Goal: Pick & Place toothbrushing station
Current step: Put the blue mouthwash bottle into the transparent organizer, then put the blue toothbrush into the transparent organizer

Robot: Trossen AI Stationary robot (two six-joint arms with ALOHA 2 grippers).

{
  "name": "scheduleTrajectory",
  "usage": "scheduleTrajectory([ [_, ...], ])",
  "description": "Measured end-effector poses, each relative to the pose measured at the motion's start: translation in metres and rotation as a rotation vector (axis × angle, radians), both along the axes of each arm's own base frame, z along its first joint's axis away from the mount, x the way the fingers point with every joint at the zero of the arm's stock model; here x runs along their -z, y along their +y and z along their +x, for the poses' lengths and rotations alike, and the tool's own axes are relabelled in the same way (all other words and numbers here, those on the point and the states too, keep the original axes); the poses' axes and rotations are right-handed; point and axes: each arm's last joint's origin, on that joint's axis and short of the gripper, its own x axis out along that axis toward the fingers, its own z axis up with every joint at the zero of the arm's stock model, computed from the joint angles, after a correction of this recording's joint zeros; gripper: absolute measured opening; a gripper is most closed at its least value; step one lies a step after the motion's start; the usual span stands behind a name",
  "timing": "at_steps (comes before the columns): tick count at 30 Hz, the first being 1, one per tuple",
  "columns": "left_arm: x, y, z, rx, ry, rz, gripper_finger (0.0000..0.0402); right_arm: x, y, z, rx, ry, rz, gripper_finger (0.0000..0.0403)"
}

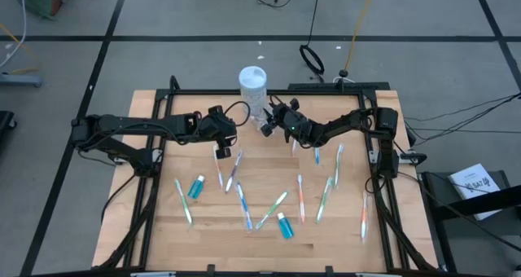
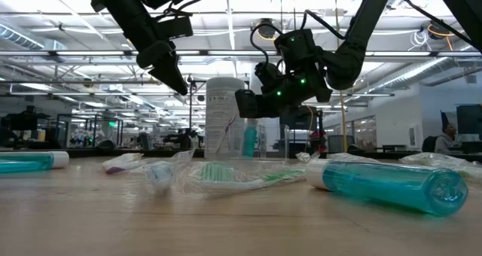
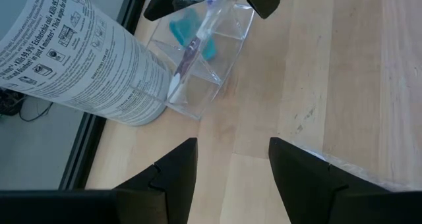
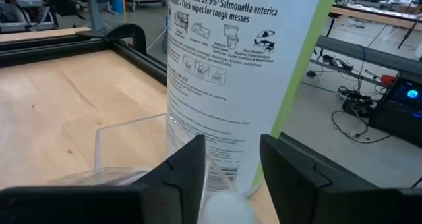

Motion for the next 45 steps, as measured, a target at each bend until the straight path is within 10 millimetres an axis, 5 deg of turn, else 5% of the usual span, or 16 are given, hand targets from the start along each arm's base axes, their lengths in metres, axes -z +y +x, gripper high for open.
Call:
scheduleTrajectory([
  [8,0.0,0.0,0.0,0.0,0.0,0.0,0.0195,-0.009,0.0,-0.002,-0.007,0.023,-0.036,0.0177],
  [14,0.0,0.0,0.0,0.001,0.0,0.0,0.0195,-0.036,0.005,-0.01,-0.019,0.07,-0.063,0.0182],
  [27,0.0,0.0,0.0,0.002,0.0,0.0,0.0195,-0.073,0.026,-0.081,0.11,0.391,0.317,0.0183],
  [35,0.0,0.0,0.0,-0.005,-0.009,-0.008,0.0196,-0.064,0.029,-0.099,0.222,0.46,0.459,0.0183],
  [45,0.0,0.0,0.001,-0.005,-0.012,-0.007,0.0195,-0.02,0.012,-0.125,0.326,0.442,0.58,0.0183],
])
